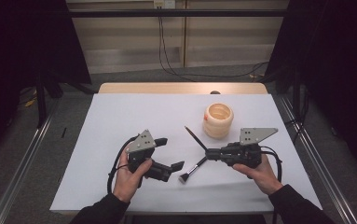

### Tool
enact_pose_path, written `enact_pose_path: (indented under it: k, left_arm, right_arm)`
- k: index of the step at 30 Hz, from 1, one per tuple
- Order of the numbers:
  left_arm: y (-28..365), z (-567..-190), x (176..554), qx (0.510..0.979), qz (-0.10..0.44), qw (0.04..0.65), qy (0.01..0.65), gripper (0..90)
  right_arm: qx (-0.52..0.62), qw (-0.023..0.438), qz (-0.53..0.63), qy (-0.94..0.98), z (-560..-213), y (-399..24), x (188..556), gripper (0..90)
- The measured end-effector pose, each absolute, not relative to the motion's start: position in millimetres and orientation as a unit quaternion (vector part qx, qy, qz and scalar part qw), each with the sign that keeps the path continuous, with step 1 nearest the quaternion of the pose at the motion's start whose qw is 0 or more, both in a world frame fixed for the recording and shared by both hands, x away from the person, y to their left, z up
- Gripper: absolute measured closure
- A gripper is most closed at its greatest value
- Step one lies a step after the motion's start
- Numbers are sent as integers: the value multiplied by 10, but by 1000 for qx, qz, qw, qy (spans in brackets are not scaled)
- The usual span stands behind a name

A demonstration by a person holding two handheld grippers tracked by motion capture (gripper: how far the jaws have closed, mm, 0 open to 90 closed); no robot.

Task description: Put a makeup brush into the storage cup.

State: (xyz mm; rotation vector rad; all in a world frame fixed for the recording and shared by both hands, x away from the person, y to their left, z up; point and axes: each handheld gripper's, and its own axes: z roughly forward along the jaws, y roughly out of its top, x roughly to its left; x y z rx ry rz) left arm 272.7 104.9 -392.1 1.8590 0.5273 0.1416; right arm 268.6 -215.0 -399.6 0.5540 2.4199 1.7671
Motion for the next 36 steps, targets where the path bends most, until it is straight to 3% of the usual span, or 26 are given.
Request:
enact_pose_path:
  k: [13, 20, 28, 36]
  left_arm:
    - [927, -3870, 2769, 781, 71, 580, 222, 31]
    - [852, -3846, 2744, 774, 108, 589, 206, 50]
    - [745, -3783, 2718, 775, 98, 594, 192, 67]
    - [563, -3677, 2740, 776, 106, 592, 189, 146]
  right_arm:
    - [178, 46, 583, 792, -3989, -2146, 2682, 859]
    - [179, 46, 583, 791, -3999, -2151, 2692, 859]
    - [181, 48, 581, 792, -4012, -2136, 2688, 859]
    - [188, 57, 580, 791, -4005, -2156, 2691, 859]
